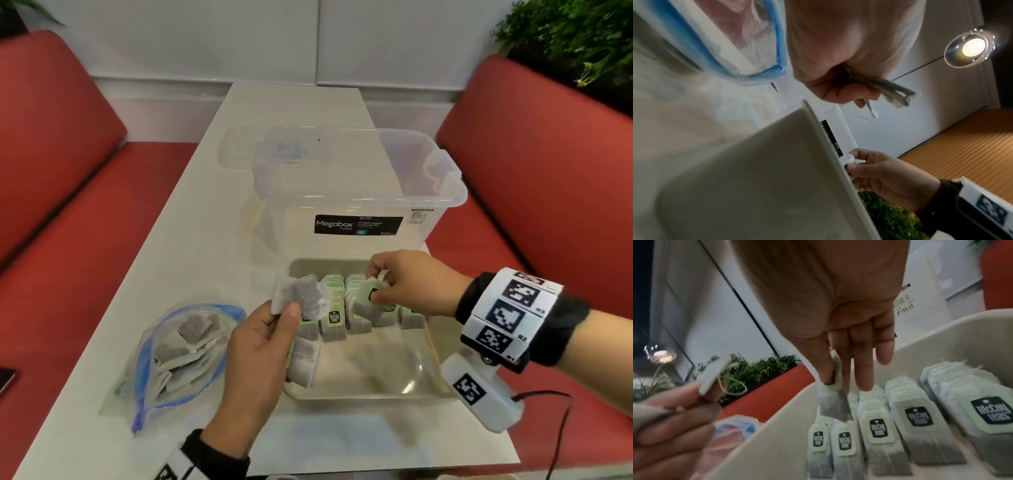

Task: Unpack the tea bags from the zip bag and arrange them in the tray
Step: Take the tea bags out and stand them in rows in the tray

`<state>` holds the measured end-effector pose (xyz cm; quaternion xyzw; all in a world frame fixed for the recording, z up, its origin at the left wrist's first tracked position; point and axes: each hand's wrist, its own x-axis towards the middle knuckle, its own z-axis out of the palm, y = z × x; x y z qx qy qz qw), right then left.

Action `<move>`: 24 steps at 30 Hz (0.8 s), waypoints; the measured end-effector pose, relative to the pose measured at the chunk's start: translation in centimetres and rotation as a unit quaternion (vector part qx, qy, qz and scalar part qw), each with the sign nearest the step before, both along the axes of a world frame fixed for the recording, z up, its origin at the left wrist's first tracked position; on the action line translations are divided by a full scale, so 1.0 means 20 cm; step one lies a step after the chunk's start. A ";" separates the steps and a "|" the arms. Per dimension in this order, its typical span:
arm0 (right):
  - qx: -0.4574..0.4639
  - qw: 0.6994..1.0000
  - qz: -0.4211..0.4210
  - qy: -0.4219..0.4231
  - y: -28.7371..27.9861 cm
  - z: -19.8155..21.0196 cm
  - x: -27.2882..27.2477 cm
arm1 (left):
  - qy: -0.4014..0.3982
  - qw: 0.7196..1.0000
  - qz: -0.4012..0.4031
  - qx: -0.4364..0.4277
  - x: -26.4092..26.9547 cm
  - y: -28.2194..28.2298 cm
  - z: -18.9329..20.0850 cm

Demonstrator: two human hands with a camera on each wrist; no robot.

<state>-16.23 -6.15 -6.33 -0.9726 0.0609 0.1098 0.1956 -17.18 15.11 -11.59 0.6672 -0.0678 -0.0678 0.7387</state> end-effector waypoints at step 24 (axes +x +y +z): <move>-0.200 0.944 0.193 0.177 0.10 -0.20 0.25 | -0.110 0.992 0.007 0.059 -0.04 -0.03 -0.12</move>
